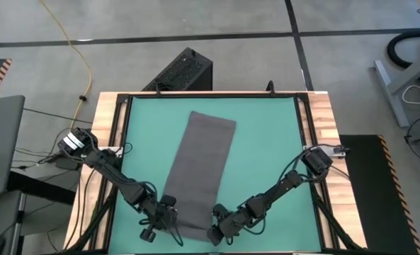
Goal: Roll towel
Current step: Roll the gray towel
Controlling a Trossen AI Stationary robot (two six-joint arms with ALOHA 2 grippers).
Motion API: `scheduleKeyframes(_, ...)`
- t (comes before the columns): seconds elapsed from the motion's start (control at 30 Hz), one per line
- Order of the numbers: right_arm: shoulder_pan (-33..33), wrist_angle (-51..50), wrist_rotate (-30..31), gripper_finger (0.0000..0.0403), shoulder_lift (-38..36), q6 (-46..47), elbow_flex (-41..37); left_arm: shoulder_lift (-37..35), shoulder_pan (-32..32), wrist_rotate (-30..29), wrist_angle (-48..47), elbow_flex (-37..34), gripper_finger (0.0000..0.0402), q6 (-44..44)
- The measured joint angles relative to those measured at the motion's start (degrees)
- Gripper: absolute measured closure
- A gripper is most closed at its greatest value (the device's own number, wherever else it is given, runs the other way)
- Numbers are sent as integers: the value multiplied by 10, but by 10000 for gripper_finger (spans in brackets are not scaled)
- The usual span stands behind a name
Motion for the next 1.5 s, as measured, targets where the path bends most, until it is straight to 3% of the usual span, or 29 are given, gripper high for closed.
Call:
scheduleKeyframes(0.2,0,-42,1,242,-41,-82,0,0,18,47,24,-17,399,5)
scheduleKeyframes(0.4,18,-35,53,220,-47,-311,15,0,66,147,199,-108,400,-57)
scheduleKeyframes(0.6,23,-29,103,216,-43,-507,40,-3,104,182,218,-144,401,-80)
scheduleKeyframes(0.77,18,-30,104,216,-43,-553,46,-3,125,223,214,-148,401,-86)
scheduleKeyframes(0.97,19,-10,79,216,10,-559,73,-2,140,252,207,-148,401,-98)
scheduleKeyframes(1.23,25,-92,89,219,52,-590,142,-2,141,260,193,-148,401,-121)
scheduleKeyframes(1.5,23,-138,107,220,69,-593,146,-1,140,258,199,-149,340,-127)
